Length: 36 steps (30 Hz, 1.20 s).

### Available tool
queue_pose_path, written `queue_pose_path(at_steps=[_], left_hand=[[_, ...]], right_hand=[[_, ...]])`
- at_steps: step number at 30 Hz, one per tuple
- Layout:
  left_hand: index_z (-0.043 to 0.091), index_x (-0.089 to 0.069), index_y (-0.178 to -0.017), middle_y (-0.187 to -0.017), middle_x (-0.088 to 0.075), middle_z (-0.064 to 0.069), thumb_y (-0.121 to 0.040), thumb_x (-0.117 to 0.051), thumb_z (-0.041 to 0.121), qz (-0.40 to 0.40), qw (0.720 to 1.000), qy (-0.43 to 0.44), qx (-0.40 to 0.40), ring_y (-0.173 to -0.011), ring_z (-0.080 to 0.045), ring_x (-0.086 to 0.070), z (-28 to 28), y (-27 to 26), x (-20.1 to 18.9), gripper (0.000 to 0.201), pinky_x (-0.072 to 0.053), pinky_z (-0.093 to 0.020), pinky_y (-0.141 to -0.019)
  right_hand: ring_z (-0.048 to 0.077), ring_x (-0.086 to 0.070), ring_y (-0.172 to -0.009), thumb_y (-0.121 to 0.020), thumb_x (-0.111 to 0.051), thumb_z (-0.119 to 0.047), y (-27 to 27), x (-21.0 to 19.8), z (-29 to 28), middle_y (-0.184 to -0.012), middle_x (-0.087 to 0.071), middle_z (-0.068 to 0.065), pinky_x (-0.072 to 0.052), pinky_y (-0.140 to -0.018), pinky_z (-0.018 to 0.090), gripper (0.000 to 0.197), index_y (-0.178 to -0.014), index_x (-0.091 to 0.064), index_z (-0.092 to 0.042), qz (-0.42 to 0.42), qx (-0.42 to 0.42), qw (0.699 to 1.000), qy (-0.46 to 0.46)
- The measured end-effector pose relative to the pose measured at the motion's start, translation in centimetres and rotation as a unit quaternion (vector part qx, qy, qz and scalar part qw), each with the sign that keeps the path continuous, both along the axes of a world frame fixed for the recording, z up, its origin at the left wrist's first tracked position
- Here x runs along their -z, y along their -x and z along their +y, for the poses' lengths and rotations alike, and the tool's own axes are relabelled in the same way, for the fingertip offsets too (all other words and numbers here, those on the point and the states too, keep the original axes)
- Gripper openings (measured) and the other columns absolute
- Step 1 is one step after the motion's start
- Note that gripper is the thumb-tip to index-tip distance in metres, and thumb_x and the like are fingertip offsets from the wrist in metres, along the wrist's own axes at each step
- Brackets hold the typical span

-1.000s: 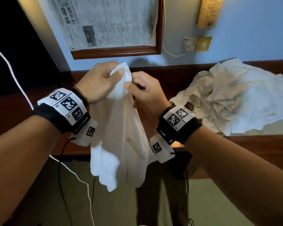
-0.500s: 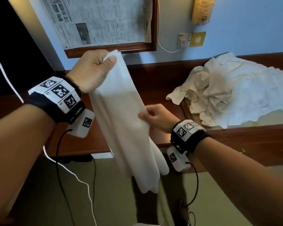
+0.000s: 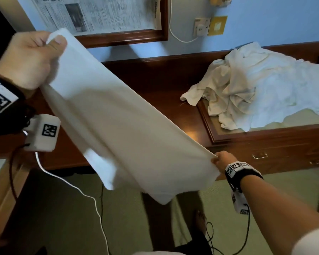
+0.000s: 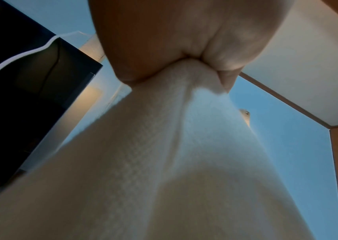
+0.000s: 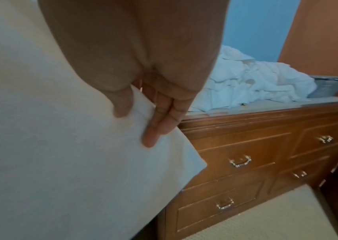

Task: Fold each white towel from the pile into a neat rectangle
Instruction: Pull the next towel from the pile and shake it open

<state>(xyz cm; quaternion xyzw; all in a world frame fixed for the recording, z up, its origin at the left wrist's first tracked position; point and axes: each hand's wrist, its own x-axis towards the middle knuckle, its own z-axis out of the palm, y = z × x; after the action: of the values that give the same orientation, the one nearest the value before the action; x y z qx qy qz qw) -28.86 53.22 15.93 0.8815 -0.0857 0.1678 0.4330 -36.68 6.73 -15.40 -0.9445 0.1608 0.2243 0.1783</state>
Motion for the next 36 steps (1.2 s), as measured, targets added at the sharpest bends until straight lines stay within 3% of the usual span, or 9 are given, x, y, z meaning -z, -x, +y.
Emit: queue_pose_path(at_steps=[3, 6, 8, 13, 16, 19, 23, 28, 36], left_hand=[[0.033, -0.066, -0.07, -0.046, -0.053, 0.017, -0.103, -0.051, 0.035, 0.0, 1.0, 0.001, -0.031, -0.037, -0.001, -0.045, -0.6, -0.7, 0.7, 0.036, -0.025, -0.018, -0.036], [0.008, -0.052, -0.073, -0.052, -0.045, 0.004, -0.101, -0.055, 0.032, 0.057, 0.996, 0.011, 0.061, -0.039, -0.003, -0.03, -3.6, 0.6, 2.0, 0.037, -0.018, -0.029, -0.04], [0.005, -0.05, -0.073, -0.06, -0.047, 0.004, -0.098, -0.056, 0.035, 0.082, 0.988, -0.019, 0.132, -0.048, -0.006, -0.037, -6.0, 1.7, 2.7, 0.039, -0.029, -0.025, -0.047], [0.007, -0.06, -0.079, -0.078, -0.061, -0.014, -0.104, -0.051, 0.03, 0.133, 0.961, -0.146, 0.193, -0.067, -0.018, -0.055, -10.7, 2.2, 4.2, 0.035, -0.046, -0.038, -0.067], [0.002, -0.064, -0.084, -0.078, -0.062, -0.016, -0.103, -0.053, 0.029, 0.131, 0.961, -0.138, 0.199, -0.067, -0.02, -0.055, -11.5, 2.5, 4.3, 0.035, -0.047, -0.037, -0.066], [-0.007, -0.06, -0.079, -0.072, -0.054, -0.012, -0.103, -0.055, 0.035, 0.098, 0.97, -0.112, 0.19, -0.065, -0.02, -0.048, -10.5, 2.4, 3.4, 0.048, -0.04, -0.034, -0.064], [-0.013, -0.054, -0.08, -0.077, -0.049, -0.007, -0.087, -0.042, 0.074, 0.115, 0.978, -0.024, 0.173, -0.073, -0.017, -0.043, -9.4, 2.7, 2.7, 0.088, -0.035, -0.035, -0.073], [0.003, -0.055, -0.07, -0.076, -0.048, -0.009, -0.084, -0.039, 0.08, 0.102, 0.979, 0.097, 0.145, -0.07, -0.02, -0.041, -8.7, 2.6, 2.5, 0.08, -0.03, -0.036, -0.071], [-0.005, -0.065, -0.087, -0.083, -0.07, -0.003, -0.108, -0.041, 0.026, 0.081, 0.948, 0.22, 0.213, -0.076, -0.011, -0.063, -9.4, 2.9, 4.8, 0.044, -0.048, -0.023, -0.071]], right_hand=[[0.033, -0.065, -0.105, -0.093, -0.054, -0.014, -0.5, -0.8, 0.4, -0.113, -0.069, 0.014, -0.049, -0.08, 0.031, 0.023, -0.109, -0.069, -0.011, -0.009, 0.029, 0.999, 0.035], [0.031, -0.057, -0.122, -0.092, -0.056, -0.011, -2.0, -3.7, 3.7, -0.133, -0.06, 0.013, -0.047, -0.1, 0.034, 0.041, -0.132, -0.059, -0.012, -0.05, 0.029, 0.998, -0.029], [0.026, -0.056, -0.126, -0.09, -0.06, -0.011, -3.3, -7.1, 6.9, -0.136, -0.06, 0.009, -0.043, -0.104, 0.032, 0.044, -0.134, -0.059, -0.014, -0.149, -0.017, 0.982, -0.112], [0.016, -0.065, -0.108, -0.091, -0.064, -0.001, -3.8, -18.7, 15.1, -0.122, -0.064, -0.001, -0.053, -0.089, 0.026, 0.043, -0.132, -0.057, -0.009, -0.253, -0.159, 0.831, -0.468], [0.022, -0.066, -0.098, -0.09, -0.063, 0.007, -4.2, -21.9, 16.6, -0.108, -0.067, 0.015, -0.056, -0.088, 0.033, 0.032, -0.121, -0.058, 0.009, -0.259, -0.167, 0.769, -0.56], [0.023, -0.063, -0.086, -0.091, -0.066, -0.002, -4.6, -22.9, 17.1, -0.093, -0.066, 0.021, -0.055, -0.079, 0.034, 0.02, -0.103, -0.062, 0.014, -0.288, -0.166, 0.771, -0.544], [0.023, -0.048, -0.075, -0.088, -0.067, -0.015, -5.1, -25.1, 18.7, -0.08, -0.053, 0.015, -0.042, -0.07, 0.035, 0.031, -0.085, -0.056, 0.015, -0.322, -0.18, 0.761, -0.534], [0.02, -0.052, -0.071, -0.091, -0.068, -0.015, -5.6, -28.3, 19.8, -0.08, -0.061, 0.023, -0.045, -0.069, 0.035, 0.026, -0.087, -0.061, 0.009, -0.361, -0.188, 0.787, -0.465], [0.014, -0.059, -0.07, -0.09, -0.072, -0.028, -5.3, -31.5, 18.5, -0.085, -0.071, 0.017, -0.053, -0.067, 0.037, 0.025, -0.087, -0.074, -0.003, -0.433, -0.184, 0.809, -0.352]])
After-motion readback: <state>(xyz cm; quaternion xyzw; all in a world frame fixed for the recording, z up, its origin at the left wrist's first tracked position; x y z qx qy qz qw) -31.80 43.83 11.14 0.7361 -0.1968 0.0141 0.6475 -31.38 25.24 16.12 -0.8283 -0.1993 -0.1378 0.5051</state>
